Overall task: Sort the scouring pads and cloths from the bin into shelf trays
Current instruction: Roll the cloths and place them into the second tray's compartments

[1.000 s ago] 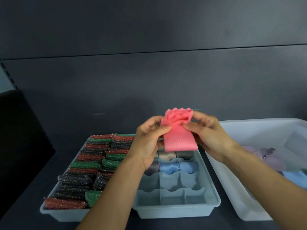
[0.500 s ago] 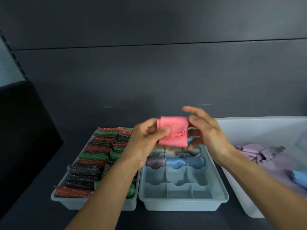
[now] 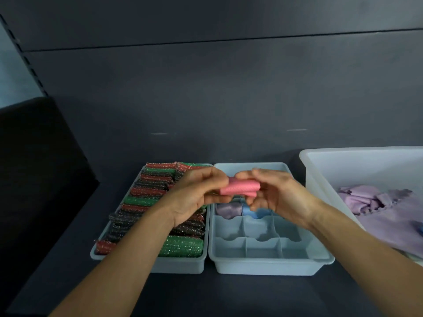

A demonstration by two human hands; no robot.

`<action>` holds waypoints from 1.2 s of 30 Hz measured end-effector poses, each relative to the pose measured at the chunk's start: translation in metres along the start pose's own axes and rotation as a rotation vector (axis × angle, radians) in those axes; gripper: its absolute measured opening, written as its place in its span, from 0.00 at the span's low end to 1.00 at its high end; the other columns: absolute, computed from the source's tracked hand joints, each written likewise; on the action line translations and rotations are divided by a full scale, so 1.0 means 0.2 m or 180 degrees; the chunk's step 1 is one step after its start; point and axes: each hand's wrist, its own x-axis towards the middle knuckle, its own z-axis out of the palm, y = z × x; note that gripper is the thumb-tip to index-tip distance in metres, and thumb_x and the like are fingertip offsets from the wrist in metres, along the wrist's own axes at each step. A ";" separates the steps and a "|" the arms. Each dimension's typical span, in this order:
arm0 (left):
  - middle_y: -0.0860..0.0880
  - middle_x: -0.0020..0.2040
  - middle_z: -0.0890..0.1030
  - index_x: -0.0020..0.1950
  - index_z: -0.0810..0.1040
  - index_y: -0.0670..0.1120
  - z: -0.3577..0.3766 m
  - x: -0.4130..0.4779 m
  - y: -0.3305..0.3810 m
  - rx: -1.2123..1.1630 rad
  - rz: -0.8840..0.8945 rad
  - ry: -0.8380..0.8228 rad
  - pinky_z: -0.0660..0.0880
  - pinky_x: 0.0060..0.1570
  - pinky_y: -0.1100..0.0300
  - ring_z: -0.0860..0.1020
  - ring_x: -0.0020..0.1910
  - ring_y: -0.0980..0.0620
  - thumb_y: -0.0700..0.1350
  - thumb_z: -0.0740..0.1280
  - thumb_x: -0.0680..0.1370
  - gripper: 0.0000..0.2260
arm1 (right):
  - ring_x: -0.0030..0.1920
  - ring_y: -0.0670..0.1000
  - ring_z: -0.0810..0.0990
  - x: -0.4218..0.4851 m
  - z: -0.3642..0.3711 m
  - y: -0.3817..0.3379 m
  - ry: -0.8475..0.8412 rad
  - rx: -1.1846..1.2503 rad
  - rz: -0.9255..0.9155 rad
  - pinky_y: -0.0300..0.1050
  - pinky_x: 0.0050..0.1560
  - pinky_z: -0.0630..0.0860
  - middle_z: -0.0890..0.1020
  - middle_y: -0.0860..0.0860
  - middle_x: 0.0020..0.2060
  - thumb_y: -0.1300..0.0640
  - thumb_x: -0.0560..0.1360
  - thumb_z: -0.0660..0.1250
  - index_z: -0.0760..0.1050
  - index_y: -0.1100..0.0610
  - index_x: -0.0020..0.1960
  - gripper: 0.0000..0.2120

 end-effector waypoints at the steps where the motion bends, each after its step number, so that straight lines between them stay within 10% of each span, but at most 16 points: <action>1: 0.45 0.48 0.81 0.46 0.79 0.42 -0.01 0.01 -0.02 0.0415 0.0056 0.0009 0.81 0.47 0.57 0.81 0.46 0.49 0.37 0.73 0.71 0.06 | 0.36 0.51 0.78 0.01 0.00 0.02 0.0144 -0.0448 -0.0093 0.45 0.41 0.79 0.81 0.57 0.41 0.59 0.75 0.66 0.82 0.59 0.55 0.10; 8: 0.58 0.47 0.80 0.52 0.78 0.51 -0.02 0.02 -0.11 0.3167 0.0497 0.0128 0.77 0.48 0.62 0.79 0.45 0.56 0.34 0.73 0.70 0.16 | 0.37 0.48 0.79 0.07 0.03 0.19 0.0473 -0.2398 -0.0101 0.48 0.44 0.78 0.83 0.52 0.38 0.63 0.68 0.76 0.79 0.53 0.45 0.10; 16: 0.62 0.49 0.77 0.52 0.71 0.56 0.03 -0.03 -0.19 0.4522 0.0582 -0.0137 0.61 0.60 0.59 0.73 0.53 0.56 0.49 0.74 0.72 0.14 | 0.32 0.41 0.76 0.06 0.06 0.27 0.0307 -0.3998 0.0138 0.42 0.44 0.76 0.82 0.43 0.36 0.50 0.68 0.74 0.79 0.48 0.44 0.07; 23: 0.56 0.57 0.79 0.60 0.75 0.50 -0.02 -0.02 -0.16 0.4194 0.0461 -0.0156 0.69 0.62 0.58 0.74 0.56 0.57 0.38 0.67 0.76 0.14 | 0.56 0.49 0.79 0.10 0.11 0.29 -0.0105 -0.4874 0.0202 0.47 0.56 0.75 0.82 0.42 0.52 0.46 0.71 0.71 0.79 0.42 0.55 0.12; 31: 0.54 0.61 0.79 0.64 0.75 0.49 0.01 0.05 -0.15 0.3795 0.0326 0.0058 0.73 0.63 0.55 0.76 0.61 0.56 0.40 0.66 0.78 0.15 | 0.49 0.53 0.79 0.07 0.13 0.19 -0.0510 -0.4650 0.0508 0.48 0.48 0.75 0.80 0.47 0.43 0.45 0.75 0.63 0.80 0.49 0.48 0.11; 36: 0.56 0.57 0.81 0.60 0.77 0.49 0.21 0.19 -0.15 0.2958 0.0776 0.0302 0.72 0.63 0.58 0.78 0.58 0.60 0.41 0.69 0.77 0.12 | 0.49 0.54 0.81 -0.12 -0.13 -0.05 0.1418 -0.4625 -0.0538 0.48 0.49 0.76 0.84 0.46 0.45 0.49 0.76 0.62 0.80 0.45 0.50 0.09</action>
